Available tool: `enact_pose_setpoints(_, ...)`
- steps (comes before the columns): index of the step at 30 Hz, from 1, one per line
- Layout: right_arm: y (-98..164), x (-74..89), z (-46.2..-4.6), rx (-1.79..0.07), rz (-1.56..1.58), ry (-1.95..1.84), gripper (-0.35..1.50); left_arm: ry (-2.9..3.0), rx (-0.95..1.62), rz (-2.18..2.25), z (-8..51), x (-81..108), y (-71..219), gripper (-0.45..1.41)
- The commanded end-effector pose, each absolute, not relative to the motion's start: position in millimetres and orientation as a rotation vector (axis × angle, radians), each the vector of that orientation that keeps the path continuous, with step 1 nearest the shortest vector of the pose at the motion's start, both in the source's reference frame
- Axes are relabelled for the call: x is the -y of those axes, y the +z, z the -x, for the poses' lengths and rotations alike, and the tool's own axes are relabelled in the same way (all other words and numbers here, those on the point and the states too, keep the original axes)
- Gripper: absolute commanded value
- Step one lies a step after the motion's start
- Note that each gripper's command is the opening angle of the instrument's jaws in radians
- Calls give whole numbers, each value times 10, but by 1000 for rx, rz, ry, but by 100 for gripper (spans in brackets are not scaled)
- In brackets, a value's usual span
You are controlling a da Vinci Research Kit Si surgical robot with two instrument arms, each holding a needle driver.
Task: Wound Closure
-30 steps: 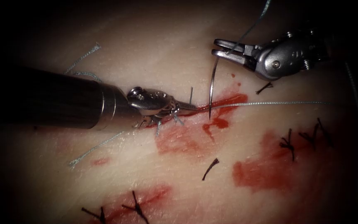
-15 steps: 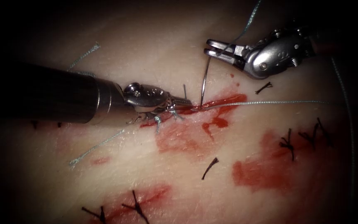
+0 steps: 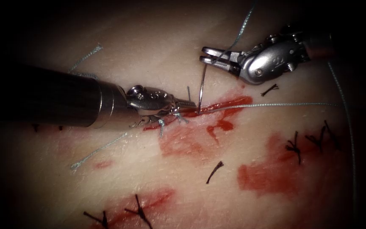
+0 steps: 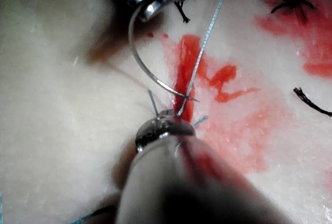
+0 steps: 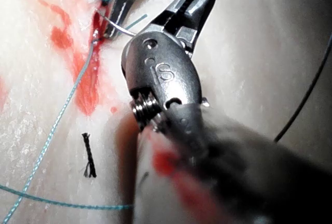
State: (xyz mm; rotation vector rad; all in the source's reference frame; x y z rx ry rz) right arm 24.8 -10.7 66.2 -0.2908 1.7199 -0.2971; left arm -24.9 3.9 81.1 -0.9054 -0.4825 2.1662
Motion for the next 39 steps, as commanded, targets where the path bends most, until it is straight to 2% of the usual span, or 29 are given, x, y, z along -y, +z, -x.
enact_pose_setpoints(1, 667, 106, -257, -1716, 290, -311, -35, 2165, 484, 905, 254, -37, 815, -45)
enact_pose_setpoints(23, 688, 112, -258, -1685, 306, -369, -35, 2165, 482, 905, 254, -39, 812, -45)
enact_pose_setpoints(39, 687, 105, -264, -1736, 182, -245, -35, 2164, 487, 904, 255, -38, 811, -45)
